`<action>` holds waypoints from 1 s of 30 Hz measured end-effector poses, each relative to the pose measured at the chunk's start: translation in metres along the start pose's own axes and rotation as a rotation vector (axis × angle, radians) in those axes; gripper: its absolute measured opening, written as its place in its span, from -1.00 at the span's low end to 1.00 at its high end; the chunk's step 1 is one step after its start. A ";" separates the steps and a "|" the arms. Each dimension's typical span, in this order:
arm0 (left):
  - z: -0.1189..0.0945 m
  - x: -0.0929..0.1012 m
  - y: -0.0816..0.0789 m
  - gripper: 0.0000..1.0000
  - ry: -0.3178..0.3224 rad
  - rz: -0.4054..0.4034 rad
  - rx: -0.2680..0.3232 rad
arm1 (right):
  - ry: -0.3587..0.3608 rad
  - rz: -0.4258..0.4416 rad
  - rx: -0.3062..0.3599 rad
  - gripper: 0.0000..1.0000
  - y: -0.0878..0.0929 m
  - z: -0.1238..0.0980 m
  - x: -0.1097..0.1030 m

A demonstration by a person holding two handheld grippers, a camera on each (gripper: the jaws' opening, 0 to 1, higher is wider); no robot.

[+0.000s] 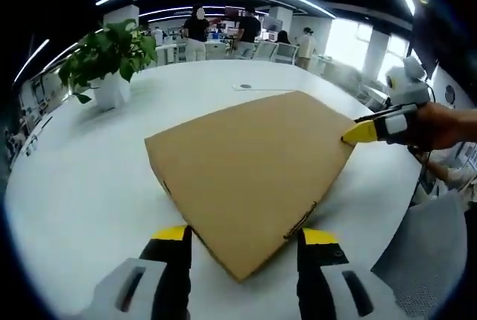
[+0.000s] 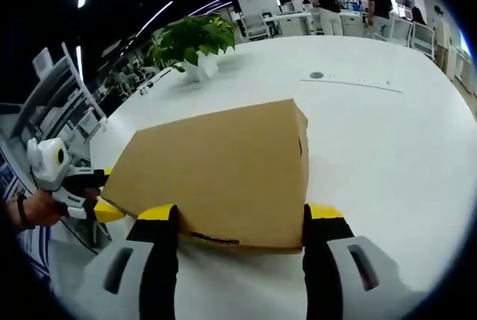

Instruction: Operate the shoe box by opening the lid, removing the specified soft item, and placing it in the target area until the item is outside and the box remains undamaged.

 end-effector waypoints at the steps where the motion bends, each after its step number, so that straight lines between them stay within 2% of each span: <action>1: 0.002 -0.002 -0.002 0.12 0.000 0.000 -0.001 | -0.002 -0.001 0.000 0.27 0.000 0.000 0.000; 14: -0.004 0.005 -0.002 0.13 -0.010 -0.005 -0.002 | -0.025 0.001 -0.007 0.24 -0.001 -0.001 0.002; 17: -0.006 0.006 -0.002 0.14 -0.010 -0.011 0.006 | -0.109 -0.083 -0.017 0.30 0.003 -0.005 -0.002; 19: -0.008 0.006 -0.002 0.15 -0.009 -0.014 0.012 | -0.131 -0.154 -0.009 0.33 0.005 -0.009 -0.003; 20: -0.008 0.007 -0.003 0.15 -0.009 -0.014 0.018 | -0.149 -0.175 -0.017 0.34 0.007 -0.012 -0.006; 21: -0.008 0.006 -0.003 0.16 -0.006 -0.018 0.023 | -0.147 -0.245 -0.031 0.33 0.010 -0.014 -0.004; 23: -0.009 0.007 -0.003 0.18 0.005 -0.019 0.022 | -0.163 -0.295 -0.043 0.37 0.013 -0.015 -0.006; 26: -0.009 0.006 -0.003 0.16 0.011 -0.006 0.012 | -0.158 -0.319 -0.052 0.39 0.014 -0.014 -0.007; 28: -0.009 0.006 -0.003 0.15 0.012 -0.002 0.007 | -0.135 -0.340 -0.056 0.33 0.014 -0.012 -0.004; 30: -0.009 0.004 -0.004 0.13 0.011 -0.007 0.008 | -0.108 -0.320 -0.044 0.20 0.011 -0.012 -0.001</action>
Point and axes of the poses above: the point that each gripper's makers call its tool centre point, and the gripper's own axes: z roughly forward along the fingers, x roughly to its right, y roughly out of its underside, the point moved 2 cm from there along -z, roughly backward along the fingers, and after that the axes turned 1 degree about z, right-handed, at the moved point
